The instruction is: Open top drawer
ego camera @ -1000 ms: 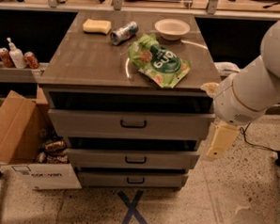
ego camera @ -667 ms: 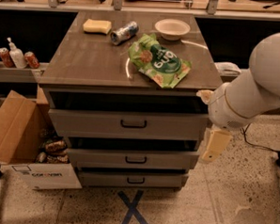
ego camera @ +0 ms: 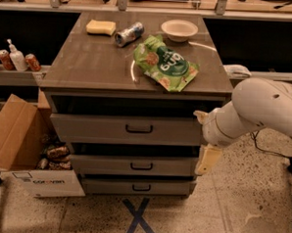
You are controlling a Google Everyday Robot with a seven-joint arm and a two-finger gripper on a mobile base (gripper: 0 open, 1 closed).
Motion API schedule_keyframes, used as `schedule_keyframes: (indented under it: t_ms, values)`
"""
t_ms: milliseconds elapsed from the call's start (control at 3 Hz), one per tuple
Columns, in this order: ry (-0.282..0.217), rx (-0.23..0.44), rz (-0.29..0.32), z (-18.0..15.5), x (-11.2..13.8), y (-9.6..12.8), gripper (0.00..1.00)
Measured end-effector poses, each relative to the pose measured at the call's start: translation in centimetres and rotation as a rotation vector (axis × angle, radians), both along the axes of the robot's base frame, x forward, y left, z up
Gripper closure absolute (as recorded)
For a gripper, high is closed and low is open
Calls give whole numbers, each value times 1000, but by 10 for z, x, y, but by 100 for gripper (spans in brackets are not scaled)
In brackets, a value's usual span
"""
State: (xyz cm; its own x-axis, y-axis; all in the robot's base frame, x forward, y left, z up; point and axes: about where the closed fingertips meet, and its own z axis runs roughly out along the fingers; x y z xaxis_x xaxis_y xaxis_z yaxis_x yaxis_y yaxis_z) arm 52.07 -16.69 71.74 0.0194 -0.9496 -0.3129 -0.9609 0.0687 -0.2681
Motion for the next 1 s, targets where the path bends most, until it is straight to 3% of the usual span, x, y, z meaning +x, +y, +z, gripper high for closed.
schedule_keyframes:
  t_ms: [667, 1000]
  values:
    - [-78, 29, -15, -30, 45, 15, 0]
    - [-86, 34, -18, -42, 63, 24, 0]
